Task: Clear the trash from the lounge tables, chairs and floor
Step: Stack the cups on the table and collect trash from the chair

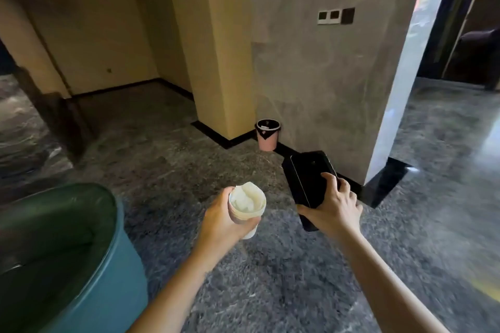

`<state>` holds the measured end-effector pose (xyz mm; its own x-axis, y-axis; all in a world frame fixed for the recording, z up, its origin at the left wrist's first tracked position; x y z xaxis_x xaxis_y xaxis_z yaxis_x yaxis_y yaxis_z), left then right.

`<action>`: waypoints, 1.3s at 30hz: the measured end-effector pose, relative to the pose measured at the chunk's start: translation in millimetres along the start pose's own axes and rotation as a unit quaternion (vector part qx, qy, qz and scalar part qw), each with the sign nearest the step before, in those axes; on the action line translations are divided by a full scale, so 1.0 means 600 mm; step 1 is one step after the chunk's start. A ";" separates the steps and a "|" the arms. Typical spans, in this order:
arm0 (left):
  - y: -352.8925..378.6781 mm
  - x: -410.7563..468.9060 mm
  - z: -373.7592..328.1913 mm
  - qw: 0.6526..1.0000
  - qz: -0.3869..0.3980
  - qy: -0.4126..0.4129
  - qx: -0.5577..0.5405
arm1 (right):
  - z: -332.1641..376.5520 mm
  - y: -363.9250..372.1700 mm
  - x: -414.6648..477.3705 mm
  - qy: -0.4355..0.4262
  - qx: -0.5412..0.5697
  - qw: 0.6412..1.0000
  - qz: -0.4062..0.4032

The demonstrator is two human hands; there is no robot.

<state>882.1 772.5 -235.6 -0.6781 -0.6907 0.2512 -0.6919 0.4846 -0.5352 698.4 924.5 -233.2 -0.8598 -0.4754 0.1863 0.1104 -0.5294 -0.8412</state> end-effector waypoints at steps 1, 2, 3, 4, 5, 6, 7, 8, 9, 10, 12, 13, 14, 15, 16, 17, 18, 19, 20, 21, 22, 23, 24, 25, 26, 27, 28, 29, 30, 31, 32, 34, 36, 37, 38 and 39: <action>-0.004 0.048 0.022 1.000 -0.008 -0.010 0.004 | 0.019 0.025 0.051 -0.011 -0.001 1.000 0.007; -0.005 0.097 0.046 1.000 -0.017 -0.018 0.006 | 0.036 0.053 0.103 -0.022 0.000 1.000 0.013; -0.005 0.146 0.073 0.999 -0.023 -0.027 0.008 | 0.051 0.082 0.154 -0.031 0.002 0.999 0.019; -0.003 0.196 0.100 0.999 -0.029 -0.037 0.009 | 0.065 0.114 0.207 -0.038 0.003 0.999 0.026; 0.001 0.250 0.127 0.998 -0.034 -0.043 0.009 | 0.077 0.145 0.262 -0.044 0.004 0.999 0.031; 0.006 0.306 0.153 0.998 -0.038 -0.046 0.008 | 0.089 0.176 0.319 -0.048 0.004 0.998 0.035; 0.012 0.365 0.177 0.998 -0.040 -0.045 0.006 | 0.101 0.205 0.377 -0.050 0.006 0.998 0.036; 0.017 0.428 0.198 0.998 -0.041 -0.042 0.004 | 0.115 0.230 0.438 -0.051 0.008 0.998 0.033; 0.022 0.494 0.215 0.998 -0.040 -0.040 0.001 | 0.129 0.252 0.500 -0.049 0.007 0.998 0.031; 0.027 0.560 0.228 0.998 -0.039 -0.040 -0.002 | 0.144 0.272 0.562 -0.045 0.006 0.998 0.031; 0.037 0.690 0.245 0.999 -0.031 -0.034 -0.009 | 0.170 0.304 0.680 -0.038 0.007 0.999 0.030; 0.045 0.755 0.250 0.999 -0.025 -0.029 -0.014 | 0.180 0.315 0.736 -0.033 0.008 0.999 0.028; 0.054 0.819 0.252 0.999 -0.017 -0.025 -0.019 | 0.186 0.325 0.789 -0.025 0.009 0.999 0.023; 0.066 0.881 0.254 0.999 -0.008 -0.021 -0.023 | 0.189 0.333 0.839 -0.017 0.007 1.000 0.019; 0.080 0.941 0.256 1.000 -0.001 -0.019 -0.025 | 0.187 0.343 0.886 -0.009 0.001 1.000 0.016; 0.098 1.000 0.259 1.000 0.006 -0.016 -0.023 | 0.181 0.353 0.933 0.002 -0.006 1.000 0.013; 0.119 1.057 0.264 1.000 0.013 -0.011 -0.017 | 0.173 0.365 0.980 0.015 -0.013 1.000 0.010; 0.141 1.112 0.270 1.000 0.019 -0.006 -0.013 | 0.162 0.377 1.029 0.028 -0.018 0.999 0.005; 0.165 1.168 0.280 1.000 0.022 -0.003 -0.013 | 0.152 0.393 1.082 0.040 -0.021 0.999 0.001; 0.188 1.223 0.292 1.000 0.024 -0.001 -0.013 | 0.143 0.411 1.136 0.048 -0.020 0.999 -0.001; 0.212 1.278 0.306 1.000 0.024 0.001 -0.011 | 0.136 0.432 1.191 0.053 -0.020 0.998 -0.002; 0.234 1.332 0.321 1.000 0.023 0.002 -0.009 | 0.131 0.454 1.248 0.056 -0.019 0.998 0.000; 0.256 1.385 0.336 1.000 0.021 0.001 -0.008 | 0.129 0.477 1.307 0.057 -0.016 0.998 0.002; 0.274 1.441 0.349 1.000 0.017 -0.003 -0.011 | 0.131 0.498 1.368 0.058 -0.009 0.998 0.007; 0.289 1.497 0.362 1.000 0.012 -0.013 -0.015 | 0.136 0.518 1.429 0.058 -0.003 0.998 0.014; 0.300 1.552 0.372 0.999 0.005 -0.027 -0.017 | 0.144 0.536 1.490 0.056 0.000 0.998 0.023; 0.308 1.604 0.380 0.999 -0.001 -0.039 -0.018 | 0.154 0.552 1.549 0.049 0.001 0.998 0.030; 0.313 1.657 0.388 0.999 -0.004 -0.049 -0.017 | 0.167 0.568 1.608 0.040 0.002 0.999 0.035; 0.315 1.710 0.397 0.998 -0.006 -0.058 -0.016 | 0.183 0.584 1.667 0.030 0.004 0.999 0.039; 0.314 1.759 0.407 0.998 -0.009 -0.066 -0.017 | 0.200 0.599 1.722 0.020 0.005 0.999 0.043; 0.311 1.805 0.420 0.997 -0.015 -0.073 -0.020 | 0.218 0.617 1.775 0.011 0.007 0.999 0.047; 0.302 1.889 0.456 0.996 -0.027 -0.088 -0.015 | 0.251 0.661 1.868 -0.001 0.010 0.998 0.057; 0.295 1.966 0.502 0.994 -0.036 -0.108 -0.006 | 0.272 0.713 1.947 -0.004 0.015 0.998 0.060; 0.294 2.008 0.528 0.993 -0.039 -0.116 -0.003 | 0.278 0.741 1.987 -0.002 0.016 0.998 0.059; 0.296 2.052 0.554 0.992 -0.041 -0.122 -0.001 | 0.280 0.768 2.026 0.005 0.016 0.998 0.058; 0.301 2.098 0.579 0.991 -0.040 -0.125 0.005 | 0.279 0.795 2.065 0.015 0.014 0.998 0.057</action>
<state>-10.4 -195.7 -296.2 -0.5378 -0.8387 0.0857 -0.7377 0.4190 -0.5293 -231.0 -34.6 -318.5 -0.8552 -0.5129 0.0748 0.2222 -0.4932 -0.8411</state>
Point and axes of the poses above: each hand's wrist, its own x-axis towards the middle knuckle, its own y-axis out of the palm, z = x × y, the point moved 4 cm from there along x, towards the middle knuckle, and after that the axes turned 2 degrees about -x, right-handed, at the moved point
